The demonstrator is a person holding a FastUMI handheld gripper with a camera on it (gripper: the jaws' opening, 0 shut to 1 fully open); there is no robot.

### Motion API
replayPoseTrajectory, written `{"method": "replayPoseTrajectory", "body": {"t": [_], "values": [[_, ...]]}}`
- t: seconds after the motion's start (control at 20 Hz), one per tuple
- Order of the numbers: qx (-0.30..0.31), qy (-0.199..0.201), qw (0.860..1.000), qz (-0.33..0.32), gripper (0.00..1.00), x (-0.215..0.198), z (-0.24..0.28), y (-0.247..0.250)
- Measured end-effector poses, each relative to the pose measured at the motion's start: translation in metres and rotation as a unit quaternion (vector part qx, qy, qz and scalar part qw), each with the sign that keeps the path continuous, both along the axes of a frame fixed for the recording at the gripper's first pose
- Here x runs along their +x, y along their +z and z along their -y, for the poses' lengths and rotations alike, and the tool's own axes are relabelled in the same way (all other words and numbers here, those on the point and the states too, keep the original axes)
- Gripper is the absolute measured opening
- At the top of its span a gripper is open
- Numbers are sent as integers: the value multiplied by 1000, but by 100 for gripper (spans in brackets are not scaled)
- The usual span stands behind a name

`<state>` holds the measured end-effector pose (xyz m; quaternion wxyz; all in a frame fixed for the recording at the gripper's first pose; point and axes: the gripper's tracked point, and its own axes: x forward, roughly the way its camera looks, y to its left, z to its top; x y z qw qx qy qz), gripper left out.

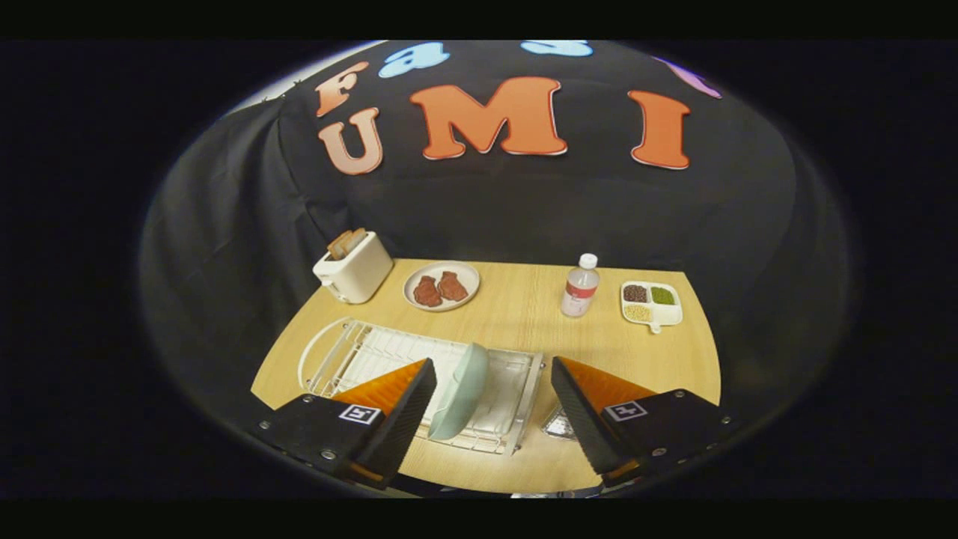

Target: Take the plate from the dish rack, then take the spoon from the basket and place it into the plate.

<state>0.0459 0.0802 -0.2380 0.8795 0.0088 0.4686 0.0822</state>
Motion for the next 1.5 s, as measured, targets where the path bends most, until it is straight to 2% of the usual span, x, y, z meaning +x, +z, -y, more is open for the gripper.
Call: {"method": "replayPoseTrajectory", "body": {"t": [0.35, 0.75, 0.95, 1.15, 1.5], "values": [[-12, 8, 996, -90, 84, 5, -17, -51], [-29, 0, 980, -195, 71, -4, -29, -107], [-43, -1, 971, -237, 56, -19, -37, -126], [-50, -7, 968, -247, 44, -25, -47, -137], [-79, -52, 966, -240, 35, -19, -39, -132]]}}
